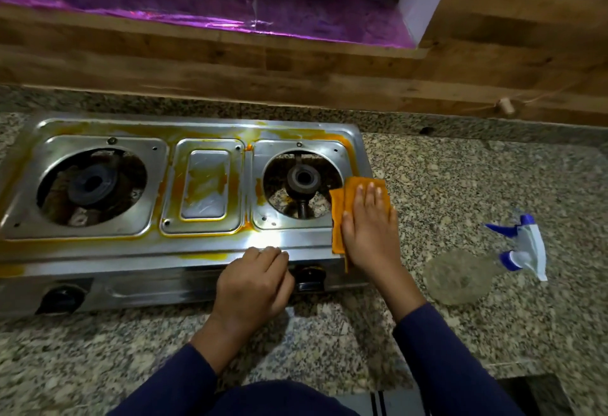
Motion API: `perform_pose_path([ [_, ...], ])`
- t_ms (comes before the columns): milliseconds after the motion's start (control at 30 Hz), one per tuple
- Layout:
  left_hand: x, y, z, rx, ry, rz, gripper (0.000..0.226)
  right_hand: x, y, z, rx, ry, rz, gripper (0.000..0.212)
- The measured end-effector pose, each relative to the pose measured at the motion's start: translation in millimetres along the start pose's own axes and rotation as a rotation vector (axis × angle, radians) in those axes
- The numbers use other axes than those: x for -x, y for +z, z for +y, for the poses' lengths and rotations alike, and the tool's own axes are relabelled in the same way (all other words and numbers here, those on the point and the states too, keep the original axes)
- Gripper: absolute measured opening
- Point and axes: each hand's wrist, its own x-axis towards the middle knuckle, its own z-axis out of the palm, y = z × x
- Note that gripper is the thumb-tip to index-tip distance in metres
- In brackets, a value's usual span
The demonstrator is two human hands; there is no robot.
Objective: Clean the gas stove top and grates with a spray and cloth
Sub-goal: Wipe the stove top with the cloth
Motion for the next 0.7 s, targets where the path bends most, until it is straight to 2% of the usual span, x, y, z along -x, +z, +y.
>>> perform_pose_path([
  [233,0.7,4.4,-7.3,-0.033,0.100,0.060,0.019,-97.5,-6.8,-7.1,0.031,-0.058,-0.008,0.064],
  [467,15.0,15.1,-13.5,0.044,0.117,0.119,0.029,-183.7,-14.4,-32.1,0.016,-0.113,-0.130,0.066],
  [700,31.7,11.6,-20.0,0.098,0.134,-0.035,0.047,-205.5,0.6,-124.2,0.048,-0.334,-0.182,0.071],
])
